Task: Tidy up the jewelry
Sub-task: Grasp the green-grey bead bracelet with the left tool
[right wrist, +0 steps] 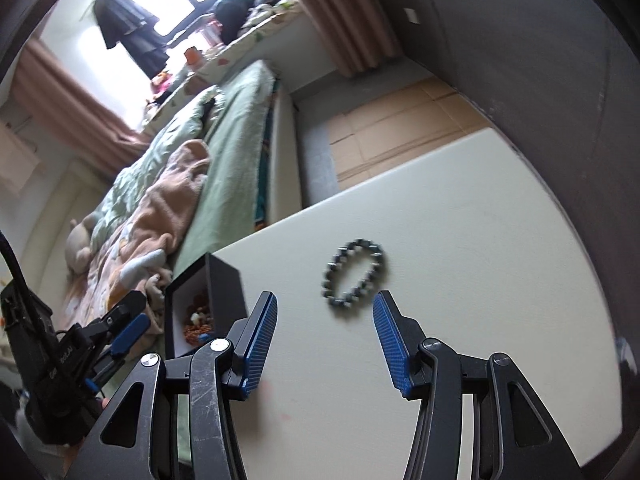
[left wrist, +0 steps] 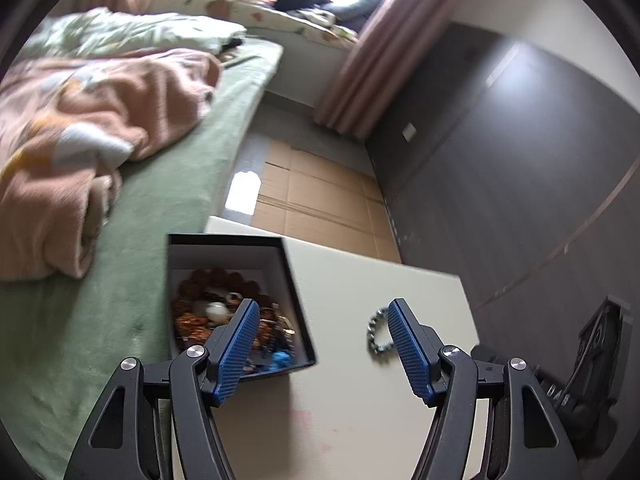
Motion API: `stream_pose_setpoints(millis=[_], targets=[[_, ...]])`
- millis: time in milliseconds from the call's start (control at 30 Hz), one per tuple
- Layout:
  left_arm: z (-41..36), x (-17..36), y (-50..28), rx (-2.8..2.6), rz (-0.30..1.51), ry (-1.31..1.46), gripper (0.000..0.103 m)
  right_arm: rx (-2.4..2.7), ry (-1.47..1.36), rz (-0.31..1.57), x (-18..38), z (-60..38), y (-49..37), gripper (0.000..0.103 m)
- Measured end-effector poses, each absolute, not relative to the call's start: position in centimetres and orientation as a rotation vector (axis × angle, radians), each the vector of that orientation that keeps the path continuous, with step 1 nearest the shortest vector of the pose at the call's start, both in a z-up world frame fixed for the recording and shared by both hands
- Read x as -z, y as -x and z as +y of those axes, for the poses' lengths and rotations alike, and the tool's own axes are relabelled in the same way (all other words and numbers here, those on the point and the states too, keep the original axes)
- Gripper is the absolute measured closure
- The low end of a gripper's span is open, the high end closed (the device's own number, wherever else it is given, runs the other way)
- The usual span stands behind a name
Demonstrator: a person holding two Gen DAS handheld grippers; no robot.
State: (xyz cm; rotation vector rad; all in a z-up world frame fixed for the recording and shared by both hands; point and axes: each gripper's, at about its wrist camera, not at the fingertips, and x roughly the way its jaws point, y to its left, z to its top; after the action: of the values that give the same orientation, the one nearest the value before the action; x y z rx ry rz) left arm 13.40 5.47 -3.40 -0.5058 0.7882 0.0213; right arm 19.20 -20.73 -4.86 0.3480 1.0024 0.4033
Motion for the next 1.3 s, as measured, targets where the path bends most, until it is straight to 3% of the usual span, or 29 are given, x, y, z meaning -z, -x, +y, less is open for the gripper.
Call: stream_pose_setpoints(millis=[367, 600, 767, 1033, 1200, 1300], targets=[[-2.7, 4.1, -17.9, 0.052, 0.900, 0.213, 0.035, -0.309, -0.438, 1.058, 5.2, -25.8, -19.5, 0.052], [-6.7, 7.4, -20.8, 0.053, 0.983, 0.053, 0.035, -0.237, -0.469, 1.054, 5.0, -30.3, -19.7, 0.052], [-7.5, 10.1, -21.8, 0.030, 1.035, 0.034, 0.035, -0.190, -0.473, 1.070, 5.4, -32.9, -20.0, 0.021], [-8.1, 11.6, -23.0, -0.010, 1.023, -0.005, 0.035, -0.173, -0.536, 1.067, 5.5, -35.6, -20.3, 0.017], [-8.4, 12.5, -22.9, 0.007, 1.021, -0.012, 0.042, -0.179, -0.534, 1.069, 5.5, -35.3, -20.3, 0.017], [-8.6, 13.0, -22.8, 0.043, 1.039, 0.001, 0.057, -0.191, -0.515, 1.074, 5.4, -34.7, -20.3, 0.017]])
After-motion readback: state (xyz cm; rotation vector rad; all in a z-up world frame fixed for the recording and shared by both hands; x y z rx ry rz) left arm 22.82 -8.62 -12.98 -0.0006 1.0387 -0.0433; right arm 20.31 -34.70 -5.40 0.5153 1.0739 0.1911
